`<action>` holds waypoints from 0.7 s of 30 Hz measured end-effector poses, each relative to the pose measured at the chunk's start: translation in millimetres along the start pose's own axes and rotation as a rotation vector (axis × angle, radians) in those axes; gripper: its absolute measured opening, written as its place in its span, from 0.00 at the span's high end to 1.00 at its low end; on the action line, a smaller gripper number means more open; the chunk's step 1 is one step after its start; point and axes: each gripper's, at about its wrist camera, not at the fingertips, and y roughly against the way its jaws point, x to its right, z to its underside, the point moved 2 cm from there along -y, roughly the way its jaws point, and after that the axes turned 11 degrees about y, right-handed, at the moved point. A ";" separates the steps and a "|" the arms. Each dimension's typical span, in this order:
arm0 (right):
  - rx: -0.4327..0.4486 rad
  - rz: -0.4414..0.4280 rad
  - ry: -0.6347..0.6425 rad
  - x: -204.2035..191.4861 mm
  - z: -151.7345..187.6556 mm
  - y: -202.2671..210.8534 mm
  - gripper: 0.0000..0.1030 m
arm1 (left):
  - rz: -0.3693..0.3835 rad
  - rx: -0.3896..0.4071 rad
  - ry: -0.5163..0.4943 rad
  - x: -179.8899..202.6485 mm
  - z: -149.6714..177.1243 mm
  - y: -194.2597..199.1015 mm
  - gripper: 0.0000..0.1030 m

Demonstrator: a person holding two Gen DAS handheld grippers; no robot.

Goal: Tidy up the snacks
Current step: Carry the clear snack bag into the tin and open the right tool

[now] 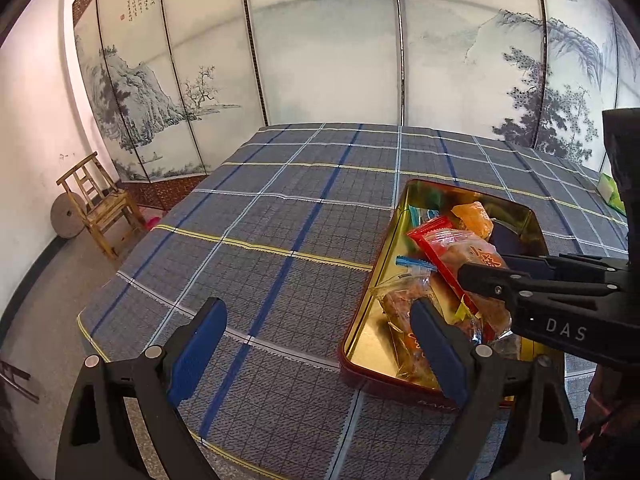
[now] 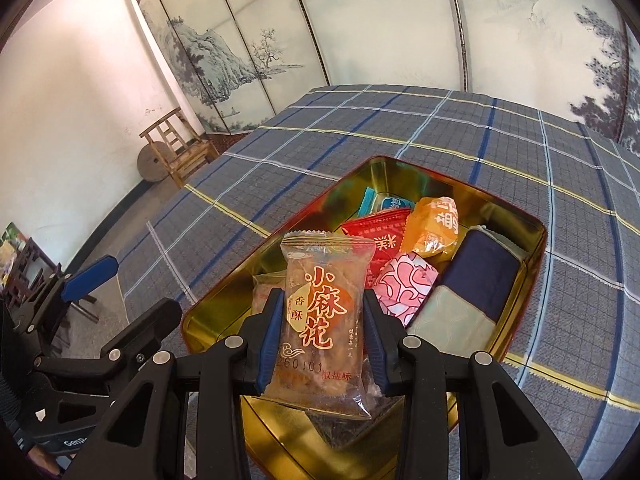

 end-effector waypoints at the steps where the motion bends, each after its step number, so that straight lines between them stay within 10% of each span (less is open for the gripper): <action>1: -0.003 0.001 -0.002 0.5 -0.3 -2.7 0.62 | 0.004 -0.004 -0.002 -0.2 0.2 -1.4 0.12; 21: -0.007 0.040 0.014 -0.7 -6.5 -22.9 0.61 | 0.043 -0.009 -0.031 1.0 6.5 -14.5 0.12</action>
